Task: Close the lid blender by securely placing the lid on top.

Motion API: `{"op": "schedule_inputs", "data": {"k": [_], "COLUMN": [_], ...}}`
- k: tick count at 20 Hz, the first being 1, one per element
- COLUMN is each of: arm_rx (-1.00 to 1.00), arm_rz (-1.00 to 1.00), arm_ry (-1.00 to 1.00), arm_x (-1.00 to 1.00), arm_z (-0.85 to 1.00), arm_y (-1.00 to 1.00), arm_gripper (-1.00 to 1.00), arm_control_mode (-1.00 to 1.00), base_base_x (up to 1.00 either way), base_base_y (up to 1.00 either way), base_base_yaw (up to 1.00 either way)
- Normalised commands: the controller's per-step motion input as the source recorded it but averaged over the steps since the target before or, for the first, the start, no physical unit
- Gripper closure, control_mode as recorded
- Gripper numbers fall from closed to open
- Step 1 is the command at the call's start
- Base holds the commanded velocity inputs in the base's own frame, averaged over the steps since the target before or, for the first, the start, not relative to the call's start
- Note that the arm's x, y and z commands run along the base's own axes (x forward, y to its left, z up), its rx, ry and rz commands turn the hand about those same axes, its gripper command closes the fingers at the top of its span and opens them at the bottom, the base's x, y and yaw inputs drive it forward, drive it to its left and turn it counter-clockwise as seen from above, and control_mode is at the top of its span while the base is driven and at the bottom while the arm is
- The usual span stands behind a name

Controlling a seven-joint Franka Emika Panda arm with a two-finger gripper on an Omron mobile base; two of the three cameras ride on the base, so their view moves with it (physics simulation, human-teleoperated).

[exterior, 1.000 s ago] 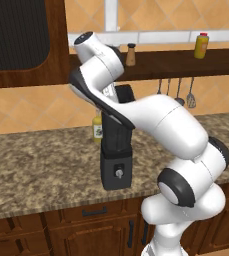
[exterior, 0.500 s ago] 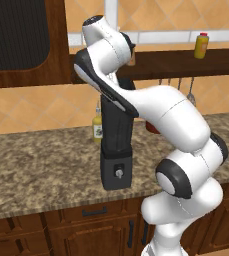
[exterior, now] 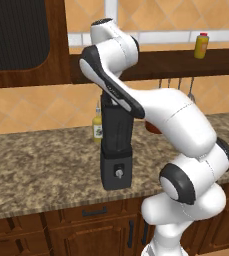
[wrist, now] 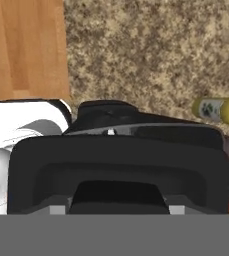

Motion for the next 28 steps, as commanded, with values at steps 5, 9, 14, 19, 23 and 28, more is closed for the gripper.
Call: {"op": "schedule_inputs", "data": {"k": [5, 9, 14, 19, 23, 28], "arm_rx": [0.00, 0.00, 0.00, 0.00, 0.02, 0.18], "arm_rz": [0.15, 0.19, 0.18, 0.05, -0.01, -0.05], "arm_ry": [-0.02, -0.10, -0.01, 0.07, 0.04, 0.03], "arm_x": [0.09, 0.38, 0.14, 0.01, 0.23, 0.18], "arm_z": [-0.12, 0.00, -0.22, -0.24, 0.00, 0.03], "arm_y": [-0.19, -0.28, -0.15, 0.07, 0.07, 0.01], "arm_gripper": [1.00, 1.00, 1.00, 1.00, 1.00, 1.00], "arm_control_mode": [-1.00, -1.00, -1.00, -1.00, -1.00, -1.00], "base_base_x": [0.00, 0.00, 0.00, 0.00, 0.00, 0.00], "base_base_y": [0.00, 0.00, 0.00, 0.00, 0.00, 0.00], "base_base_yaw": [0.00, 0.00, 0.00, 0.00, 0.00, 0.00]}}
